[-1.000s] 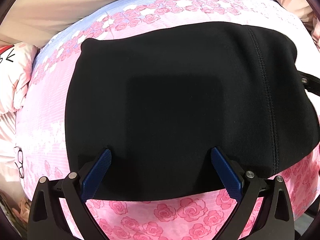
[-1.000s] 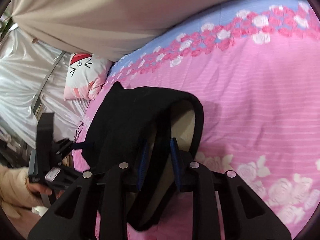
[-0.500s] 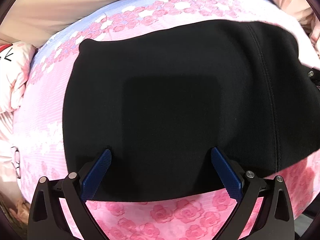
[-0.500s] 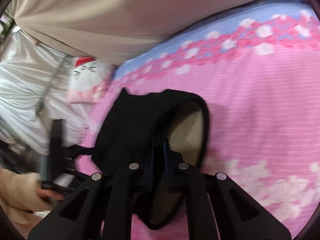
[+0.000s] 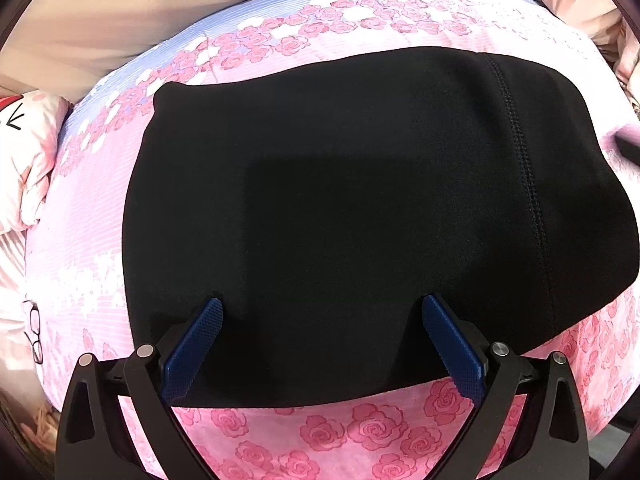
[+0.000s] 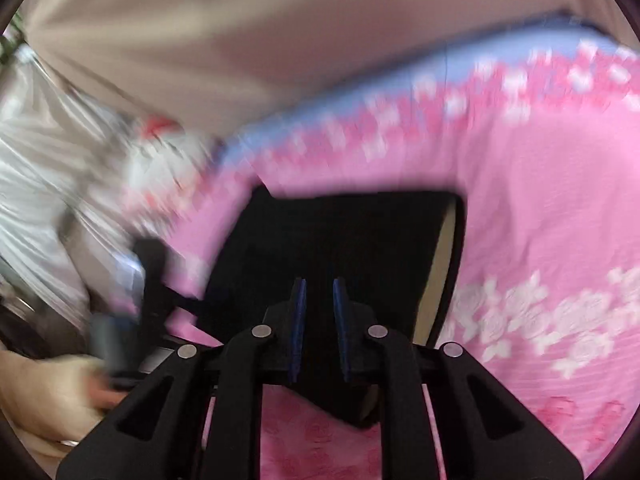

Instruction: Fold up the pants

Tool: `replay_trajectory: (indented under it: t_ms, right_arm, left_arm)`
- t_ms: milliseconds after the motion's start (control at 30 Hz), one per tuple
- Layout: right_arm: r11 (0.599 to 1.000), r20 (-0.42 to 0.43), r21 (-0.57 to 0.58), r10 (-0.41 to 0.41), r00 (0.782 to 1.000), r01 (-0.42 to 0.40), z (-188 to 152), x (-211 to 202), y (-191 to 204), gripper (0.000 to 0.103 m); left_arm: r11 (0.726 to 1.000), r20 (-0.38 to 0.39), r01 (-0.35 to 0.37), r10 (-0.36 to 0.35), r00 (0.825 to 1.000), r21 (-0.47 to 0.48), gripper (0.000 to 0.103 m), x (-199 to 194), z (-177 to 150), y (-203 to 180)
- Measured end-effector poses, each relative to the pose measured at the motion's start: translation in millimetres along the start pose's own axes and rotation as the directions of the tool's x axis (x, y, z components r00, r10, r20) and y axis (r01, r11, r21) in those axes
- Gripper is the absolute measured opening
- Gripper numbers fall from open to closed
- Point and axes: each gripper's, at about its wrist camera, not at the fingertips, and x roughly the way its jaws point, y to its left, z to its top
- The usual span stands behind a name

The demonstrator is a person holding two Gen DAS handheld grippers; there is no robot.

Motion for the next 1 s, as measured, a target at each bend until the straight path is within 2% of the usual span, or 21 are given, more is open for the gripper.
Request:
replay_trajectory:
  t_ms: [67, 100, 133, 167, 200, 233, 267, 300, 333, 400, 467, 600, 700, 767, 800, 833, 867, 900, 933, 1000]
  right_arm:
    - [0.976, 0.059, 0.2, 0.072, 0.996, -0.082, -11.9, -6.5, -37.2, 0.0]
    - [0.958, 0.085, 0.287, -0.019, 0.996, -0.006, -16.3, -23.2, -47.2, 0.007]
    - [0.949, 0.092, 0.302, -0.124, 0.988, 0.091, -19.8, -38.4, -47.5, 0.009]
    - [0.947, 0.11, 0.304, -0.138, 0.984, 0.099, -24.5, -52.1, -46.1, 0.009]
    - [0.947, 0.115, 0.315, -0.11, 0.987, 0.069, -27.5, -58.7, -44.8, 0.013]
    - [0.94, 0.102, 0.338, -0.074, 0.992, 0.035, -32.5, -64.3, -42.5, 0.021]
    - [0.936, 0.088, 0.352, -0.064, 0.994, 0.029, -35.8, -66.2, -39.8, 0.057]
    - [0.931, 0.076, 0.363, -0.07, 0.995, 0.038, -42.4, -67.5, -33.6, 0.088]
    - [0.93, 0.075, 0.364, -0.076, 0.994, 0.044, -46.0, -67.8, -31.4, 0.091]
    - [0.934, 0.067, 0.358, -0.038, 0.997, 0.011, -50.2, -62.9, -25.1, 0.091]
    - [0.932, 0.055, 0.361, -0.046, 0.997, 0.023, -52.6, -52.2, -16.2, 0.091]
    - [0.931, 0.012, 0.363, -0.039, 0.999, 0.032, -48.3, -28.2, -11.6, 0.091]
    - [0.934, -0.019, 0.353, -0.046, 0.999, 0.05, -48.3, -11.1, -10.0, 0.091]
    - [0.933, -0.034, 0.357, -0.036, 0.999, 0.046, -50.3, -0.3, -7.7, 0.091]
    - [0.939, -0.009, 0.341, -0.043, 0.999, 0.043, -51.8, 1.3, -4.0, 0.091]
    - [0.944, 0.006, 0.328, -0.041, 0.999, 0.036, -52.7, 2.6, -1.8, 0.091]
    - [0.943, 0.02, 0.331, -0.024, 1.0, 0.016, -53.9, 4.6, -1.1, 0.091]
    - [0.942, 0.033, 0.335, 0.006, 0.999, -0.017, -54.5, 4.4, -3.8, 0.087]
    - [0.939, 0.038, 0.34, 0.041, 0.998, -0.051, -55.1, 8.1, -3.1, 0.084]
    - [0.95, 0.039, 0.31, 0.031, 0.999, -0.041, -55.6, 11.8, 2.7, 0.084]
  left_arm:
    - [1.0, -0.003, 0.02, -0.02, 1.0, 0.004, 0.098, 1.0, 1.0, 0.3]
    - [0.999, -0.004, 0.033, -0.033, 0.999, 0.005, 0.098, 0.8, 2.0, -0.2]
    - [0.999, -0.007, 0.032, -0.032, 0.999, 0.012, 0.098, 2.3, 0.3, 3.7]
    - [0.999, -0.005, 0.029, -0.029, 1.0, 0.014, 0.098, 2.6, 0.4, 4.2]
    - [0.999, -0.003, 0.033, -0.033, 0.999, 0.015, 0.098, 3.4, 2.8, 6.9]
    - [0.999, 0.002, 0.042, -0.042, 0.999, 0.018, 0.098, 3.0, 2.4, 7.7]
    - [0.999, 0.005, 0.048, -0.048, 0.999, 0.019, 0.098, 1.7, 1.6, 8.8]
    - [0.998, 0.008, 0.054, -0.054, 0.999, 0.018, 0.098, -0.2, 0.1, 10.4]
    - [0.998, 0.006, 0.056, -0.056, 0.998, 0.021, 0.098, -3.2, -1.1, 13.0]
    - [0.999, 0.006, 0.046, -0.046, 0.999, 0.021, 0.098, -8.7, -2.3, 18.4]
    - [0.999, 0.02, 0.028, -0.028, 0.999, 0.02, 0.098, -16.7, -4.9, 32.5]
    - [1.0, 0.032, -0.015, 0.015, 0.999, -0.008, 0.098, -22.6, -7.5, 71.8]
    - [0.998, 0.022, -0.028, 0.029, 0.999, -0.062, 0.098, -20.4, -6.2, 103.7]
    - [0.994, 0.023, 0.02, -0.017, 1.0, -0.111, 0.098, -17.9, -6.2, 126.0]
    - [0.988, 0.028, 0.071, -0.068, 0.997, -0.138, 0.098, -15.7, -6.2, 137.0]
    - [0.971, 0.032, 0.159, -0.155, 0.987, -0.177, 0.098, -7.6, -7.9, 152.2]
    - [0.947, 0.031, 0.244, -0.243, 0.97, -0.208, 0.098, -0.9, -7.2, 161.3]
    - [0.914, 0.017, 0.326, -0.332, 0.943, -0.24, 0.098, 10.2, -7.9, 170.4]
    - [0.84, 0.011, 0.457, -0.475, 0.88, -0.294, 0.096, 26.8, -10.1, 180.0]
    - [0.734, 0.025, 0.592, -0.621, 0.784, -0.332, 0.095, 42.1, -11.7, 181.7]
